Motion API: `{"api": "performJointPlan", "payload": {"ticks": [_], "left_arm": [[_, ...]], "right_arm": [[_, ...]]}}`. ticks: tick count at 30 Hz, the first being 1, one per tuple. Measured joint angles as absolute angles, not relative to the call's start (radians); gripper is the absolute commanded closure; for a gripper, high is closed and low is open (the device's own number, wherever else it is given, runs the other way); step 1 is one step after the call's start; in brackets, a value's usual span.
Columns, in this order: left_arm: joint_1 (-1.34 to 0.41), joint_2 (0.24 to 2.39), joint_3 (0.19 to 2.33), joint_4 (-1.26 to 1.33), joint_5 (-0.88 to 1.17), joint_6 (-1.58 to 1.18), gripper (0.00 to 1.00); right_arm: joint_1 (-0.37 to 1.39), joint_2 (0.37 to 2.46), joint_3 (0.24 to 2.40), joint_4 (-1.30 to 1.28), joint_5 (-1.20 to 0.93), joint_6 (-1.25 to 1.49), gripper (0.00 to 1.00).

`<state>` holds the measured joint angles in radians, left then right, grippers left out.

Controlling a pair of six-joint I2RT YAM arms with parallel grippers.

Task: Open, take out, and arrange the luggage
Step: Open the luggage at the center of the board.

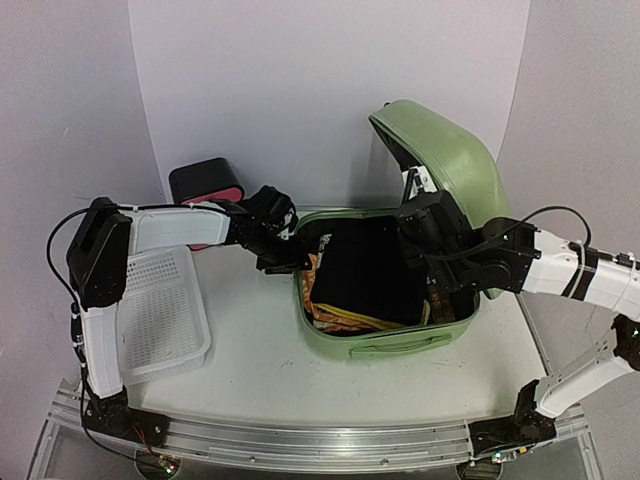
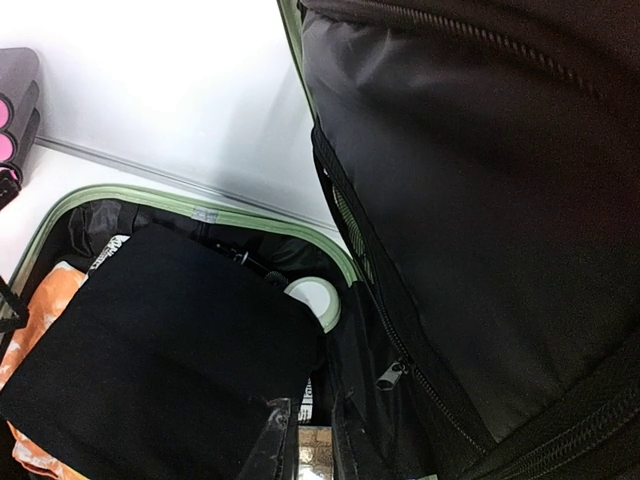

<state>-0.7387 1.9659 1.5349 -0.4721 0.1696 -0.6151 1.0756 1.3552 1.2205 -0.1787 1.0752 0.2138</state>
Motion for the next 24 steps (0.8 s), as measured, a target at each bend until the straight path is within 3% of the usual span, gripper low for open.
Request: {"api": "performJointPlan", "payload": {"ticks": [4,13,17,24], "left_arm": [[-0.734,1.991,1.566,-0.500,0.162,-0.589,0.56],[-0.724,2.037,1.658,-0.589,0.150,-0.537,0.88],[-0.726,2.074,1.721,-0.601,0.165,-0.518,0.94],[-0.725,2.151,1.831,-0.610,0.163,-0.468,0.96]], "right_arm": [[1.076,1.345,1.213,-0.179,1.073,0.216,0.87],[1.065,1.330,1.200,-0.180,1.061,0.224,0.88],[1.055,1.328,1.195,-0.188,1.053,0.240,0.88],[1.043,1.307,1.195,-0.209,1.032,0.265,0.88]]}}
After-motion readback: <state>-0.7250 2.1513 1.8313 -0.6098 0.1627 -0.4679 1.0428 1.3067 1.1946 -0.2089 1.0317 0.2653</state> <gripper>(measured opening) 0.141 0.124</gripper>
